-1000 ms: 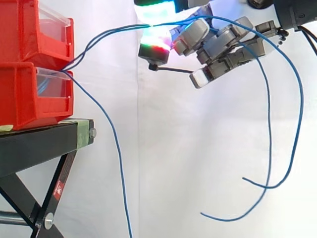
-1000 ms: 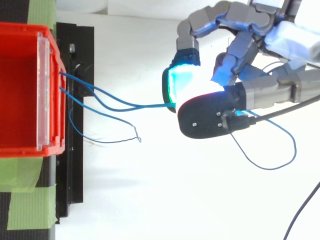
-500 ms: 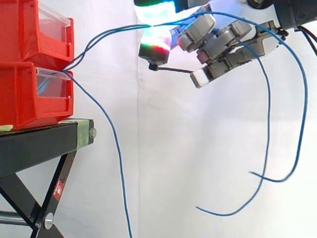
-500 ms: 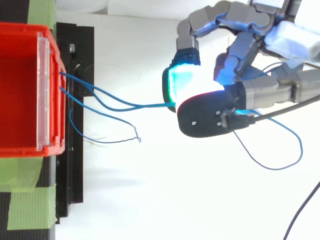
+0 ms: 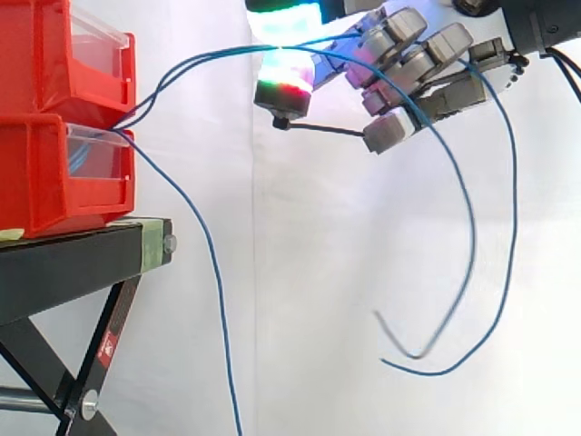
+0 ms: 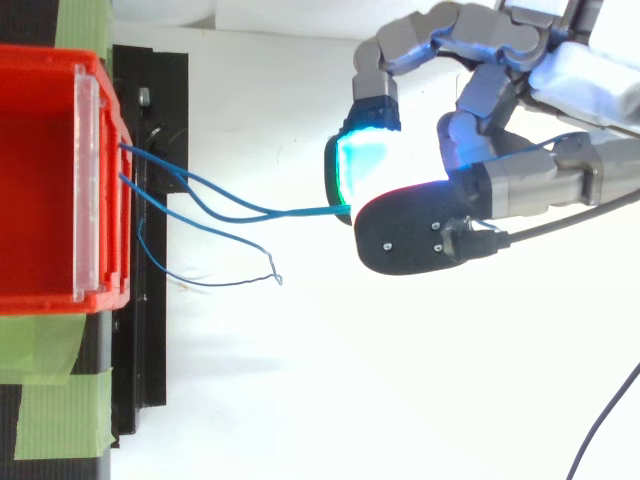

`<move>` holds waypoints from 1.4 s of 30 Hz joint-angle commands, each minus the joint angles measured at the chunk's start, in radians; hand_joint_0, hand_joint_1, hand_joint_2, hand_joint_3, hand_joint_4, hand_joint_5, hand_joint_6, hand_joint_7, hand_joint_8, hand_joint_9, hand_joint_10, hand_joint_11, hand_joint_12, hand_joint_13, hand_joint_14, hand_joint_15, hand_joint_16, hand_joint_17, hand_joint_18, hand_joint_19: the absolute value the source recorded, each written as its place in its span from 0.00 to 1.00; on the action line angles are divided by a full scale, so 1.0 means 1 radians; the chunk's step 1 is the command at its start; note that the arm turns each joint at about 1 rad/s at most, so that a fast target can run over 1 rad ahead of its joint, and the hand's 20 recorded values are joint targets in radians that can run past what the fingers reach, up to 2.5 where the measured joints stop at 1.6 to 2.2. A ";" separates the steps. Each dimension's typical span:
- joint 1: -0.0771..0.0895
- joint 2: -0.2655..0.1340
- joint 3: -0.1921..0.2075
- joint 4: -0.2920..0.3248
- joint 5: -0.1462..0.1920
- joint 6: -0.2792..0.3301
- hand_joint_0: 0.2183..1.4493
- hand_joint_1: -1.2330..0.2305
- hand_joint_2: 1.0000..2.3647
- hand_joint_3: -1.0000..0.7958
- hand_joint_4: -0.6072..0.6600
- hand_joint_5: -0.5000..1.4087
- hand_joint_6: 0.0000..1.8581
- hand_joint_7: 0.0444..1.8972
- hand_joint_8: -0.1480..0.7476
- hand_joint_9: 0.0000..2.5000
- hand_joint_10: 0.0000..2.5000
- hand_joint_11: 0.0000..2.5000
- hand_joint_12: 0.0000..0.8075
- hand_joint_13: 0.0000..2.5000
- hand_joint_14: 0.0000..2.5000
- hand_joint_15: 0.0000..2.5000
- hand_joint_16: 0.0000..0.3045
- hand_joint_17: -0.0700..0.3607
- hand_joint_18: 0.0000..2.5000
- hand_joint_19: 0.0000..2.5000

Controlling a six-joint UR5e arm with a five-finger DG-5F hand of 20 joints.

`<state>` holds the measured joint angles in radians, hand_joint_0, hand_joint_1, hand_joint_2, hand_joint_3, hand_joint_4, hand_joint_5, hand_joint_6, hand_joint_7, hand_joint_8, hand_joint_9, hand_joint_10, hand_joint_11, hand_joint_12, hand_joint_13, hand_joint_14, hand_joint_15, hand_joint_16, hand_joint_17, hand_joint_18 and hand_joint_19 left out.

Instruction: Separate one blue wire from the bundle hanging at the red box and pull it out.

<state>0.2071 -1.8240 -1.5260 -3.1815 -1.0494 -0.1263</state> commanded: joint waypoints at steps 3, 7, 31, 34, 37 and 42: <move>0.000 0.000 0.000 0.000 -0.001 0.001 0.32 0.38 0.03 0.60 0.64 0.17 0.46 0.70 0.64 0.56 0.52 0.76 0.46 0.58 1.00 0.27 0.14 0.38 0.50 0.53; 0.000 -0.001 0.000 0.000 -0.001 -0.001 0.32 0.37 0.03 0.60 0.62 0.16 0.46 0.69 0.63 0.55 0.55 0.77 0.45 0.57 1.00 0.27 0.14 0.39 0.50 0.54; 0.002 0.000 0.000 0.000 0.000 0.001 0.31 0.34 0.03 0.57 0.48 0.17 0.46 0.74 0.54 0.49 0.63 0.80 0.41 0.52 1.00 0.27 0.14 0.38 0.46 0.52; 0.000 0.000 0.000 0.000 0.000 0.001 0.33 0.34 0.03 0.61 0.41 0.17 0.47 0.77 0.53 0.51 0.62 0.80 0.39 0.52 1.00 0.27 0.14 0.38 0.47 0.51; 0.000 0.000 0.000 0.000 0.000 0.001 0.35 0.35 0.03 0.62 0.41 0.17 0.48 0.76 0.56 0.52 0.63 0.79 0.40 0.53 1.00 0.27 0.13 0.38 0.48 0.51; 0.000 0.000 0.000 0.000 -0.001 0.001 0.33 0.35 0.02 0.62 0.49 0.18 0.47 0.75 0.60 0.59 0.59 0.81 0.46 0.60 1.00 0.26 0.16 0.41 0.54 0.50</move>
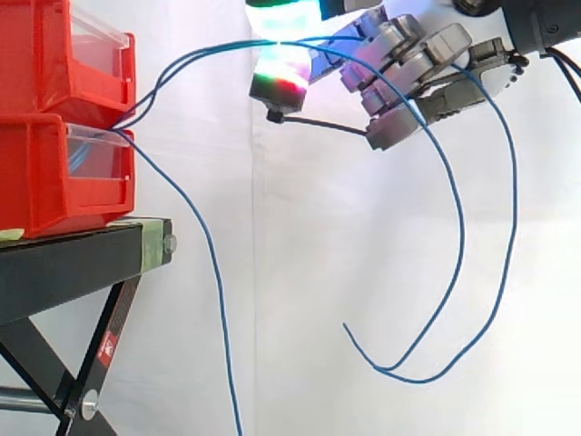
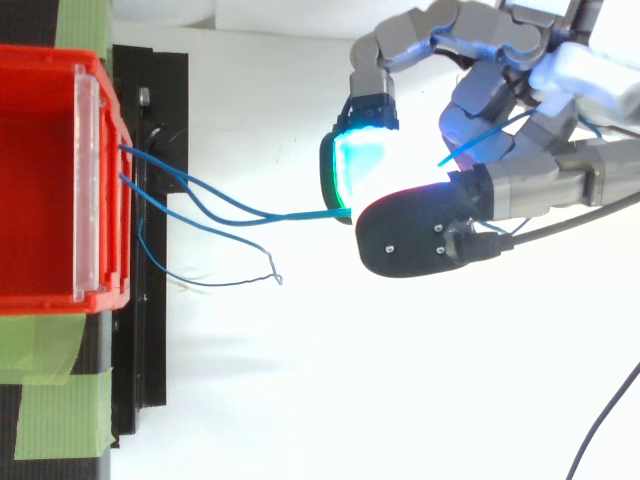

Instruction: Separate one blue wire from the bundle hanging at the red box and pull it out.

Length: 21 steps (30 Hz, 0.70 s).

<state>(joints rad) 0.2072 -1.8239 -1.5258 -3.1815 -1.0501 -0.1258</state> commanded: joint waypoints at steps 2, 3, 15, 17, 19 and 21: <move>0.000 0.000 -0.001 0.000 -0.001 0.000 0.33 0.35 0.02 0.62 0.50 0.19 0.47 0.79 0.61 0.64 0.56 0.82 0.47 0.63 1.00 0.27 0.18 0.44 0.56 0.49; 0.000 0.000 -0.001 0.000 0.001 0.000 0.32 0.35 0.02 0.63 0.51 0.20 0.47 0.79 0.61 0.66 0.52 0.83 0.49 0.65 1.00 0.27 0.19 0.46 0.58 0.48; 0.001 0.000 -0.001 0.006 -0.001 0.043 0.37 0.30 0.03 0.64 0.36 0.18 0.49 0.77 0.60 0.59 0.66 0.84 0.44 0.62 1.00 0.30 0.15 0.40 0.57 0.54; 0.001 0.000 -0.001 0.009 -0.001 0.055 0.38 0.30 0.03 0.64 0.35 0.18 0.49 0.76 0.59 0.58 0.67 0.83 0.44 0.62 1.00 0.29 0.15 0.39 0.56 0.55; 0.001 0.000 0.001 0.009 -0.001 0.084 0.38 0.30 0.03 0.63 0.36 0.18 0.49 0.75 0.59 0.57 0.68 0.83 0.42 0.61 1.00 0.29 0.14 0.39 0.56 0.55; 0.001 0.000 -0.001 0.009 -0.001 0.103 0.36 0.31 0.03 0.63 0.39 0.18 0.49 0.75 0.58 0.57 0.69 0.82 0.42 0.62 1.00 0.27 0.14 0.38 0.57 0.56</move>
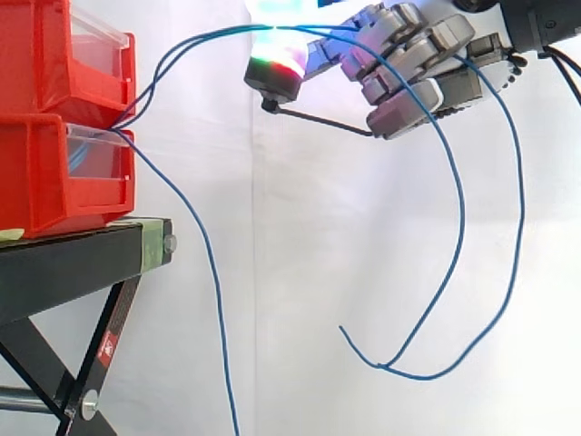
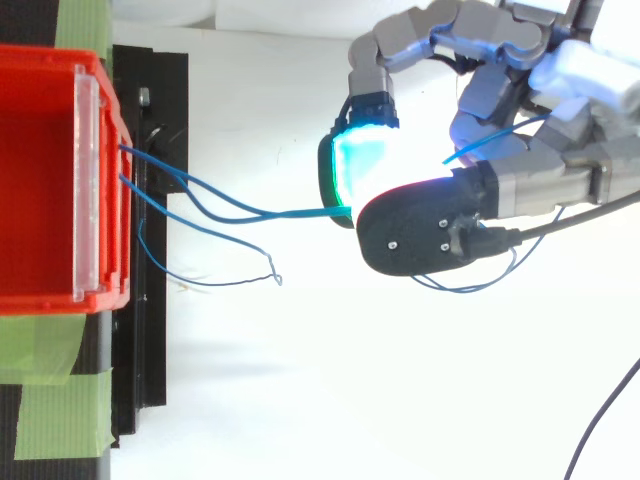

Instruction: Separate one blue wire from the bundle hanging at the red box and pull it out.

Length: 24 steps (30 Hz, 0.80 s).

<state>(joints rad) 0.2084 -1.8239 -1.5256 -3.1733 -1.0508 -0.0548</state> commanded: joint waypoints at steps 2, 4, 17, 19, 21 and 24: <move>0.002 0.000 0.001 0.001 0.000 0.047 0.36 0.32 0.03 0.63 0.41 0.18 0.49 0.74 0.59 0.58 0.74 0.82 0.41 0.62 1.00 0.26 0.13 0.38 0.57 0.57; 0.003 0.000 -0.001 0.001 0.002 0.064 0.35 0.32 0.03 0.62 0.44 0.18 0.49 0.75 0.59 0.57 0.79 0.83 0.41 0.62 1.00 0.27 0.13 0.38 0.57 0.57; 0.005 -0.002 0.001 -0.002 0.002 0.090 0.44 0.26 0.03 0.47 0.53 0.15 0.51 0.68 0.52 0.40 1.00 0.84 0.41 0.53 1.00 0.27 0.12 0.36 0.50 0.60; 0.005 0.000 0.001 -0.002 0.002 0.090 0.46 0.24 0.02 0.45 0.55 0.14 0.50 0.66 0.50 0.37 1.00 0.83 0.40 0.52 1.00 0.26 0.12 0.35 0.48 0.60; 0.006 0.000 -0.001 -0.002 0.002 0.090 0.46 0.23 0.02 0.43 0.56 0.14 0.50 0.66 0.50 0.36 1.00 0.83 0.40 0.52 1.00 0.26 0.11 0.35 0.48 0.60; 0.006 0.000 -0.001 -0.002 0.002 0.090 0.48 0.22 0.02 0.41 0.57 0.14 0.50 0.67 0.48 0.35 1.00 0.82 0.40 0.52 1.00 0.26 0.11 0.34 0.47 0.60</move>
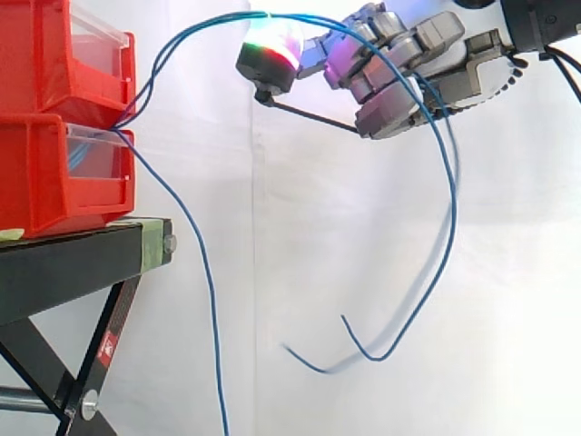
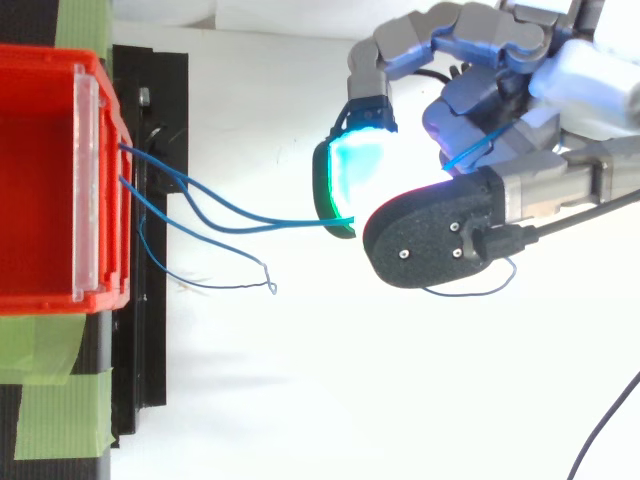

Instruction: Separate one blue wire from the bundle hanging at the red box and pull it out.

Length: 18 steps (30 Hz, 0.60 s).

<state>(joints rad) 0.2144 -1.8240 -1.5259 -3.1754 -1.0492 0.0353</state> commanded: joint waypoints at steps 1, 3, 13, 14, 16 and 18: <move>0.000 0.000 0.001 0.000 0.000 0.000 0.48 0.23 0.02 0.41 0.57 0.14 0.50 0.66 0.48 0.34 1.00 0.82 0.40 0.52 1.00 0.26 0.11 0.34 0.47 0.60; 0.000 -0.001 0.001 0.000 0.000 0.000 0.49 0.23 0.02 0.39 0.57 0.14 0.50 0.66 0.48 0.34 1.00 0.80 0.39 0.52 1.00 0.26 0.11 0.34 0.47 0.61; 0.000 0.000 0.000 0.002 0.000 0.000 0.50 0.23 0.02 0.41 0.57 0.14 0.50 0.68 0.45 0.29 1.00 0.85 0.40 0.50 1.00 0.26 0.11 0.34 0.45 0.63; 0.000 0.000 0.000 0.002 0.000 0.000 0.50 0.24 0.02 0.41 0.58 0.14 0.50 0.68 0.45 0.29 1.00 0.84 0.40 0.50 1.00 0.25 0.11 0.34 0.45 0.64; 0.000 0.000 0.000 0.002 0.000 0.000 0.49 0.24 0.02 0.41 0.58 0.14 0.50 0.68 0.47 0.28 1.00 0.80 0.40 0.50 1.00 0.25 0.11 0.34 0.45 0.64; 0.000 0.000 0.000 0.002 0.000 0.000 0.48 0.24 0.02 0.42 0.59 0.14 0.50 0.68 0.47 0.29 1.00 0.80 0.39 0.50 1.00 0.24 0.11 0.33 0.46 0.64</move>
<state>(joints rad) 0.2147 -1.8240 -1.5257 -3.1738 -1.0492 0.0353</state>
